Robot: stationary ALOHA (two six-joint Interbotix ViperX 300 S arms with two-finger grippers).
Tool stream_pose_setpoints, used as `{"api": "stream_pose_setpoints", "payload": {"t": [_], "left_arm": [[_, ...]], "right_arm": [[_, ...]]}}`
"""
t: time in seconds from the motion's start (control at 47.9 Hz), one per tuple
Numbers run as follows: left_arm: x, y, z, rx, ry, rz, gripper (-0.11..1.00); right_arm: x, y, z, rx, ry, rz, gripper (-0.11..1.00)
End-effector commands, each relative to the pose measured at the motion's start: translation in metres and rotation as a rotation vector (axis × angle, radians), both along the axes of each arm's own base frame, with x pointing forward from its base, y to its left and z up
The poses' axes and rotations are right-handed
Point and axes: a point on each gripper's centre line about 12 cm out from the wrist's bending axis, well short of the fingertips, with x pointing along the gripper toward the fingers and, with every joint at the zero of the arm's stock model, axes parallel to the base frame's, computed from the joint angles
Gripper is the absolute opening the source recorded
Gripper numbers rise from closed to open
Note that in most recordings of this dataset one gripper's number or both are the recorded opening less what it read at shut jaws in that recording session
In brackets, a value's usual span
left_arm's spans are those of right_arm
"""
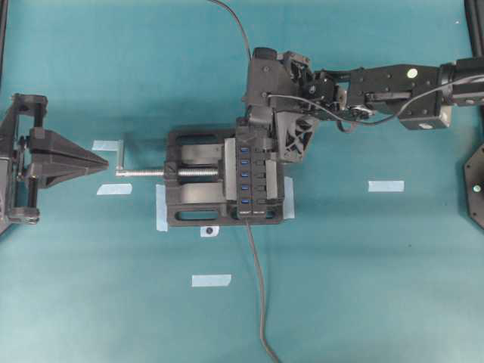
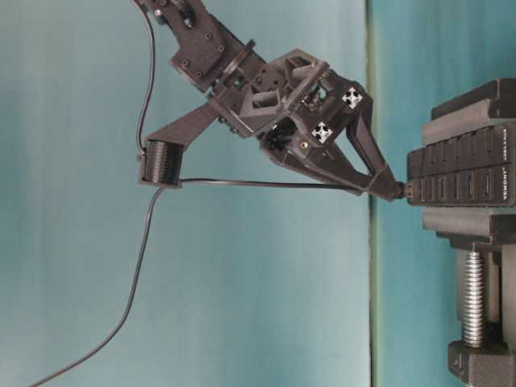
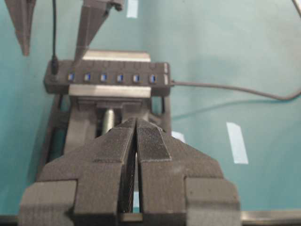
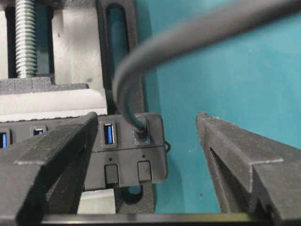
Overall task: Insert the USB into the second port from the front of the fixed hub.
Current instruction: 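Close the right gripper on the USB plug and lift it away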
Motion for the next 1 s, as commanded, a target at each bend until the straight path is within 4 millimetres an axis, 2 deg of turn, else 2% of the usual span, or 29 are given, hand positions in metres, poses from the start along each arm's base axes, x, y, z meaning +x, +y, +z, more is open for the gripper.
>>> {"api": "stream_pose_setpoints", "payload": {"t": [0.0,0.146,0.626,0.752,0.981], "left_arm": [[0.0034,0.0,0.0079,0.0,-0.02,0.0,0.0],[0.0032,0.0003,0.0082,0.0,-0.021,0.002,0.0],[0.003,0.0003,0.0076,0.0,-0.02,0.002,0.0],[0.0028,0.0,0.0079,0.0,-0.021,0.0,0.0],[0.0026,0.0003,0.008,-0.001,-0.021,0.002,0.0]], "right_arm": [[0.0059,0.0,0.0137,-0.006,-0.041,0.0,0.82],[0.0055,0.0001,0.0124,-0.006,-0.036,0.001,0.71],[0.0053,0.0086,0.01,-0.002,-0.026,0.02,0.15],[0.0058,0.0091,0.0111,-0.003,-0.029,0.021,0.09],[0.0053,0.0092,0.0114,0.002,-0.019,0.019,0.08]]}}
